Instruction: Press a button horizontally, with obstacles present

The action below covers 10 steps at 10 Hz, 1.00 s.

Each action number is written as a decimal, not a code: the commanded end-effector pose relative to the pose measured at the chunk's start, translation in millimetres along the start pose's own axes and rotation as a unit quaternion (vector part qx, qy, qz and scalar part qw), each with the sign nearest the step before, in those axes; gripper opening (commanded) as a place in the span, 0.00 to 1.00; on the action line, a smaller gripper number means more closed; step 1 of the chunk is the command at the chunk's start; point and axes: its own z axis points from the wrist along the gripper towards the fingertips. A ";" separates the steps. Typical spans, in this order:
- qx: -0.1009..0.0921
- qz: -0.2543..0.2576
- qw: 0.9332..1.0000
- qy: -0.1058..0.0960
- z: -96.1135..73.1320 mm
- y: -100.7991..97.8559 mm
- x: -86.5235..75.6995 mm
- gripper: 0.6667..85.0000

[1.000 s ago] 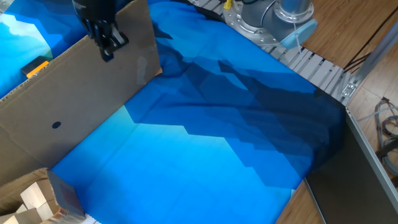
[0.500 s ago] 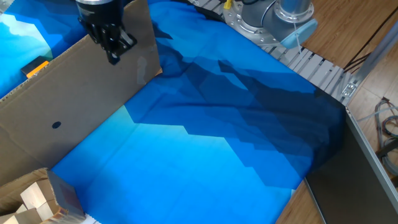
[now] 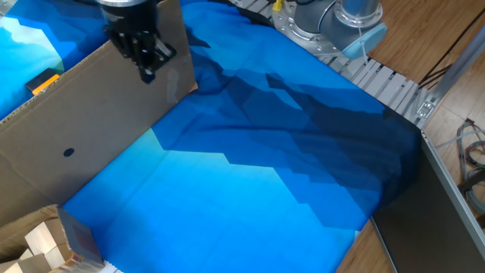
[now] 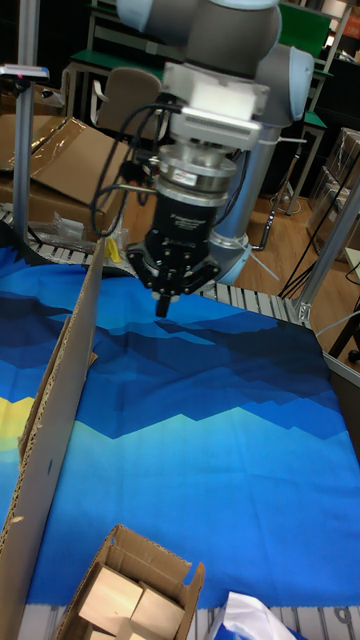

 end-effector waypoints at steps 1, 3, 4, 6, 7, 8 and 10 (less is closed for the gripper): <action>0.001 0.042 0.999 -0.011 -3.9 31.2 11.9 0.00; 0.003 0.062 0.998 -0.026 2.2 41.6 8.7 0.00; 0.010 0.072 0.997 -0.034 7.6 43.4 5.4 0.00; 0.023 0.081 0.996 -0.043 13.3 34.7 -2.7 0.00; 0.010 0.089 0.995 -0.050 13.8 37.9 -7.9 0.00; 0.003 0.092 0.994 -0.055 14.5 37.9 -12.8 0.00; 0.008 0.087 0.994 -0.065 10.7 24.0 -23.9 0.00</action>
